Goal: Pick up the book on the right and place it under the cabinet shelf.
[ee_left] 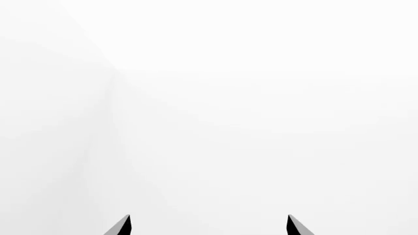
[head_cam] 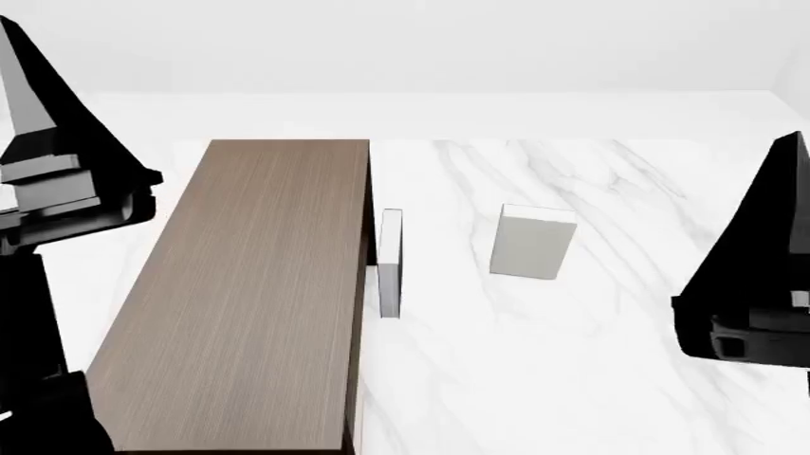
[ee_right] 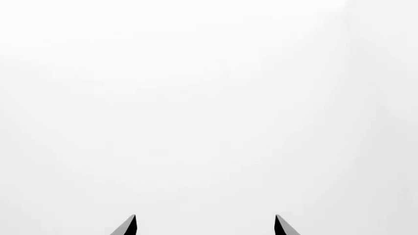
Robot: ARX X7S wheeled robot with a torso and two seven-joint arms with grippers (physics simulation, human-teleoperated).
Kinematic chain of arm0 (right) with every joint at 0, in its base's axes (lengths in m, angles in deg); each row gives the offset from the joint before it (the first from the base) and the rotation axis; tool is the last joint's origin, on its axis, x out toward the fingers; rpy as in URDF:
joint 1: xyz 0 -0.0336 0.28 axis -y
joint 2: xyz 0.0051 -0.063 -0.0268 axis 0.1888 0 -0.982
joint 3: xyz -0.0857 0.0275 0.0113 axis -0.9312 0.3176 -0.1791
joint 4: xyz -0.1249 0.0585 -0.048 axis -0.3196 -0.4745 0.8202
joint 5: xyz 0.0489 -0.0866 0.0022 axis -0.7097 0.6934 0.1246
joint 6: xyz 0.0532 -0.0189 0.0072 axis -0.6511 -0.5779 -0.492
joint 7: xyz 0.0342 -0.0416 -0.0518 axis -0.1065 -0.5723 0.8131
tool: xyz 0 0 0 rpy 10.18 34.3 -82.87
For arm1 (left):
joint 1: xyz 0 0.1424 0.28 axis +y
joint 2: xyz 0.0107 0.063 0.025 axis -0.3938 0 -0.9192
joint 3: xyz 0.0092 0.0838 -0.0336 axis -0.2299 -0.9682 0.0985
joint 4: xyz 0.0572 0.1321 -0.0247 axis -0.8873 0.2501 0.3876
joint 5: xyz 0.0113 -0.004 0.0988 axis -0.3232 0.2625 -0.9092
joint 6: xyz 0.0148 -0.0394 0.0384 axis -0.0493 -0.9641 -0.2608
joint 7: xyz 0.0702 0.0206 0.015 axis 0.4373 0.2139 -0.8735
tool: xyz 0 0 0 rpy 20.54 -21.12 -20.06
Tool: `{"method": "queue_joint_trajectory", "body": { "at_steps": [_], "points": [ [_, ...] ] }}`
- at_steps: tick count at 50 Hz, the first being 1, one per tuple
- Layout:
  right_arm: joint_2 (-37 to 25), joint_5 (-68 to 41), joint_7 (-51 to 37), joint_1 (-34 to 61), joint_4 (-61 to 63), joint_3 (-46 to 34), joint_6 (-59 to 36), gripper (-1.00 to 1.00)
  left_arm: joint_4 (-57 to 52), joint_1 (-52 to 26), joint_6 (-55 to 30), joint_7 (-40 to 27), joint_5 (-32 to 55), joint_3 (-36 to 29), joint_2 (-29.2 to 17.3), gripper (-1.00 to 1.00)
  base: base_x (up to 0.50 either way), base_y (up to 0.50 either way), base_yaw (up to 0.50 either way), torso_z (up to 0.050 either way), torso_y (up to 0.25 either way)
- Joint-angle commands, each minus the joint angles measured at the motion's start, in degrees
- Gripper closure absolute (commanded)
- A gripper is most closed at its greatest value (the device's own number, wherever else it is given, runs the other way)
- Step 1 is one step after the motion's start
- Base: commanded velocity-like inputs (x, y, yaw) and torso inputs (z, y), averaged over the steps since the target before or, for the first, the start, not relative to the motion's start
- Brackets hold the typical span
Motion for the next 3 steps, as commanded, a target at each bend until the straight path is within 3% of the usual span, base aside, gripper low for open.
{"method": "queue_joint_trajectory", "body": {
  "at_steps": [1, 3],
  "points": [
    [-5.12, 12.13, -7.6, -3.22, 3.19, 0.32, 8.0, -1.0, -1.4, 0.6, 2.8, -1.2, 0.86, 2.09, 0.52, -1.0, 0.0, 0.0, 0.0, 0.0, 0.0],
    [-5.54, 14.08, -8.42, -3.63, 3.49, 0.24, 8.87, -1.0, -1.52, 0.79, 3.59, -1.29, 0.87, 2.33, 0.58, -1.0, 0.0, 0.0, 0.0, 0.0, 0.0]
  ]
}}
